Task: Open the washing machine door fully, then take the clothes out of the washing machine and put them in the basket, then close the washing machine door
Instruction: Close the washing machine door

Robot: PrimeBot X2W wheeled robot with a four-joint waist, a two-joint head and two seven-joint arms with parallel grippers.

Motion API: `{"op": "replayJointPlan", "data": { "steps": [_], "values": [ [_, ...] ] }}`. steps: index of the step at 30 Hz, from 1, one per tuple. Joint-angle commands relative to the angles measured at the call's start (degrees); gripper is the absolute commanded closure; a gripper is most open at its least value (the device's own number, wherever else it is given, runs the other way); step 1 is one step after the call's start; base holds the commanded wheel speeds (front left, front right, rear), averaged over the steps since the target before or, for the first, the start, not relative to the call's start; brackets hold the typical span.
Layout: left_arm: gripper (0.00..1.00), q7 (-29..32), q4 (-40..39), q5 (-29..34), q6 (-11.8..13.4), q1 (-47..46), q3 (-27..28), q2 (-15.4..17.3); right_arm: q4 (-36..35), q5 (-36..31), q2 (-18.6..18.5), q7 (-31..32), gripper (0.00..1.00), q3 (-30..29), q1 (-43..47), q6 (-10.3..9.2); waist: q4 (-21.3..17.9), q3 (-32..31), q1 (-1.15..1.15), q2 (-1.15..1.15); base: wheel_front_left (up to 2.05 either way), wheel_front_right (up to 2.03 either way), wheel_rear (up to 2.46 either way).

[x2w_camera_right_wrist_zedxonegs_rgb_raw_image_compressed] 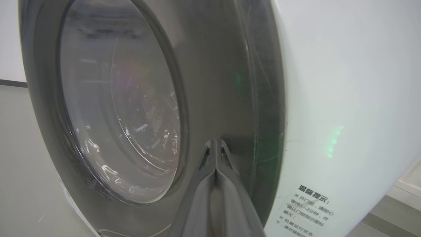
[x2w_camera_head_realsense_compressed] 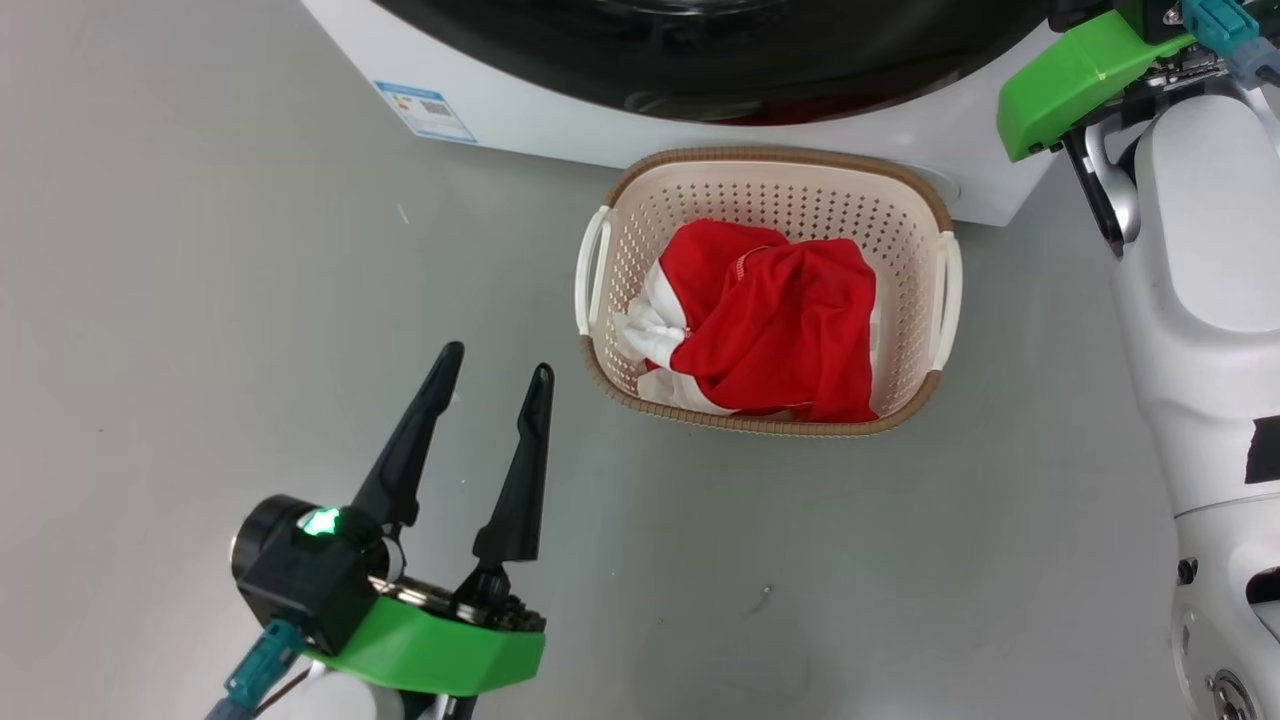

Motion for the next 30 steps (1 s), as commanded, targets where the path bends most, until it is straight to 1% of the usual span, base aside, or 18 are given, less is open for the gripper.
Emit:
{"op": "replayJointPlan", "data": {
  "steps": [1, 6, 8, 9, 10, 11, 16, 20, 27, 30],
  "values": [
    [0.00, -0.4, -1.2, -0.2, 0.4, -0.6, 2.1, 0.6, -1.8, 0.5, 0.6, 0.1, 1.00, -0.6, -0.9, -0.62, -0.6, -0.5, 0.00, 0.00, 0.00, 0.00, 0.00],
    [0.00, -0.4, -1.2, -0.6, 0.3, -0.4, 2.3, 0.6, -2.7, 2.6, 1.2, 0.1, 1.00, 0.7, 1.2, -0.62, -2.1, -1.9, 0.00, 0.00, 0.00, 0.00, 0.00],
    [0.00, -0.4, -1.2, -0.7, 0.4, -0.3, 2.4, 0.6, -3.2, 4.2, 1.3, 0.1, 0.76, 1.2, 2.4, -0.62, -2.8, -2.6, 0.00, 0.00, 0.00, 0.00, 0.00],
    [0.00, -0.4, -1.1, -0.7, 0.4, -0.2, 2.5, 0.6, -3.6, 5.6, 1.3, 0.1, 0.60, 1.7, 3.1, -0.62, -3.1, -3.0, 0.00, 0.00, 0.00, 0.00, 0.00],
    [0.00, -0.4, -1.0, -0.7, 0.3, -0.2, 2.6, 0.6, -4.2, 7.1, 1.3, 0.1, 0.22, 2.6, 3.9, -0.62, -3.5, -3.4, 0.00, 0.00, 0.00, 0.00, 0.00],
    [0.00, -0.4, -1.0, -0.6, 0.3, -0.2, 2.6, 0.6, -4.8, 8.3, 1.4, 0.1, 0.00, 3.5, 4.8, -0.62, -3.9, -3.8, 0.00, 0.00, 0.00, 0.00, 0.00],
    [0.00, -0.4, -0.6, -0.7, 0.5, 0.3, 3.1, 0.6, -8.2, 13.6, 1.4, 0.1, 0.00, 7.2, 10.4, -0.62, -5.8, -6.1, 0.00, 0.00, 0.00, 0.00, 0.00],
    [0.00, -0.4, -0.3, -1.0, 0.7, 1.0, 4.2, 0.6, -11.5, 16.3, 1.4, 0.1, 0.00, 8.4, 15.9, -0.62, -7.8, -8.2, 0.00, 0.00, 0.00, 0.00, 0.00],
    [0.00, -0.4, 0.5, -0.5, 0.3, 2.4, 5.8, 0.6, -19.3, 18.2, 1.4, 0.1, 0.00, 8.1, 26.0, -0.62, -12.0, -11.4, 0.00, 0.00, 0.00, 0.00, 0.00],
    [0.00, -0.4, 0.3, -0.4, 0.2, 2.8, 6.1, 0.6, -20.9, 18.1, 1.4, 0.1, 0.00, 7.7, 28.6, -0.62, -13.1, -12.3, 0.00, 0.00, 0.00, 0.00, 0.00]
  ]
}}
